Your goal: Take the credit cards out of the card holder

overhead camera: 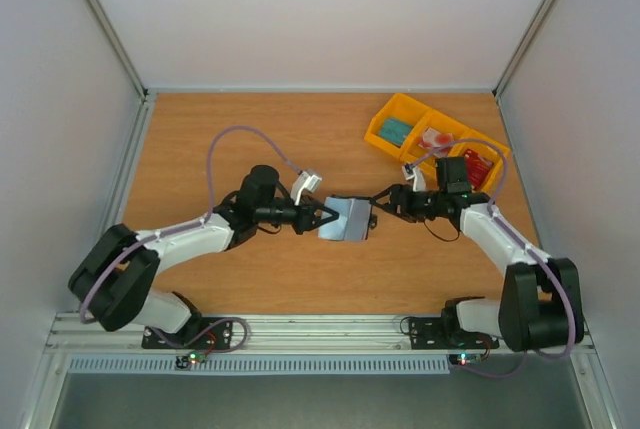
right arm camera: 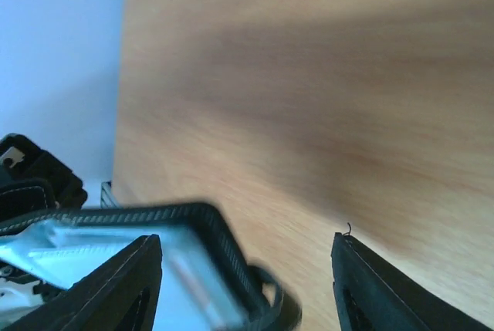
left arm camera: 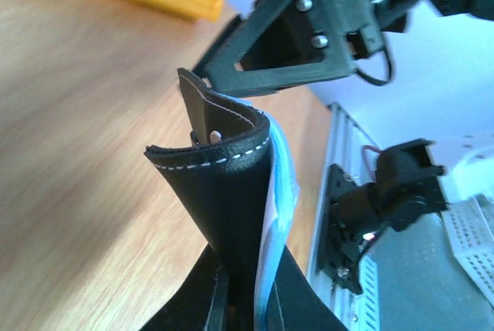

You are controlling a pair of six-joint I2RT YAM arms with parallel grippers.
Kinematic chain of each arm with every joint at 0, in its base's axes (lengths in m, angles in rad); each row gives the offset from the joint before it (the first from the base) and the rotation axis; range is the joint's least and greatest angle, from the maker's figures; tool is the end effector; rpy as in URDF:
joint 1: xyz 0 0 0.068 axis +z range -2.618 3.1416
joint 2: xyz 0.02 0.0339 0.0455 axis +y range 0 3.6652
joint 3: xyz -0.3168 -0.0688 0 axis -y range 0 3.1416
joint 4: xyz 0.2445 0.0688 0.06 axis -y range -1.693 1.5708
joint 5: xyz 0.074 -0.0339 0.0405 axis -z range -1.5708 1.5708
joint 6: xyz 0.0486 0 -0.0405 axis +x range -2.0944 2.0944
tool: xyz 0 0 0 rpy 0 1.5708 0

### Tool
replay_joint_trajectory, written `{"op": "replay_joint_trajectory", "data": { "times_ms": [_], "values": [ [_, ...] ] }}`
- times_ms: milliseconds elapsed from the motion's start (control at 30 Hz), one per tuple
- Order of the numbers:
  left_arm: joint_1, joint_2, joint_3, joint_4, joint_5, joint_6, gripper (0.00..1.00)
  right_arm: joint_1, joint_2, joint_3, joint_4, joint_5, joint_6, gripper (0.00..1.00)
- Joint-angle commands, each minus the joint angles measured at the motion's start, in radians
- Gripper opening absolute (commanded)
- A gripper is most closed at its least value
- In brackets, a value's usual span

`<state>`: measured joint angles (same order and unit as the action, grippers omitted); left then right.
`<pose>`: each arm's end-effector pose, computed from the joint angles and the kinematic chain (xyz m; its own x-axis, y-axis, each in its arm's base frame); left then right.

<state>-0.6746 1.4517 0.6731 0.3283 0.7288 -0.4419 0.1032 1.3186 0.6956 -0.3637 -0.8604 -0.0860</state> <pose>0.2124 -0.2113 0.2511 -0.7068 0.1567 -0.6899 0.6991 0.3043 -0.6470 0.2278 0.0606 0.2382 -0.7852 -0.1376 -0.6037 -0.5525 0.5960 0.5827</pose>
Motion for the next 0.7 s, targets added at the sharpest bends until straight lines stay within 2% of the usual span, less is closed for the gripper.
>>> {"op": "replay_joint_trajectory", "data": {
  "times_ms": [0,167,300,433,567,667],
  "values": [
    [0.003,-0.102,0.010,0.118,0.166,0.190,0.00,0.003,-0.148,0.008,0.101,-0.089,0.001,0.63],
    [0.065,-0.231,0.068,0.089,0.228,0.223,0.00,0.003,-0.367,0.023,0.232,-0.195,0.006,0.68],
    [0.102,-0.305,0.100,0.104,0.242,0.197,0.00,0.004,-0.468,0.017,0.338,-0.266,0.020,0.70],
    [0.103,-0.364,0.110,0.134,0.248,0.176,0.00,0.011,-0.489,0.056,0.275,-0.277,-0.048,0.70],
    [0.101,-0.405,0.114,0.144,0.240,0.162,0.00,0.085,-0.498,0.099,0.208,-0.224,-0.161,0.72],
    [0.101,-0.424,0.114,0.141,0.249,0.167,0.00,0.094,-0.494,0.117,0.177,-0.219,-0.214,0.74]
  ]
}}
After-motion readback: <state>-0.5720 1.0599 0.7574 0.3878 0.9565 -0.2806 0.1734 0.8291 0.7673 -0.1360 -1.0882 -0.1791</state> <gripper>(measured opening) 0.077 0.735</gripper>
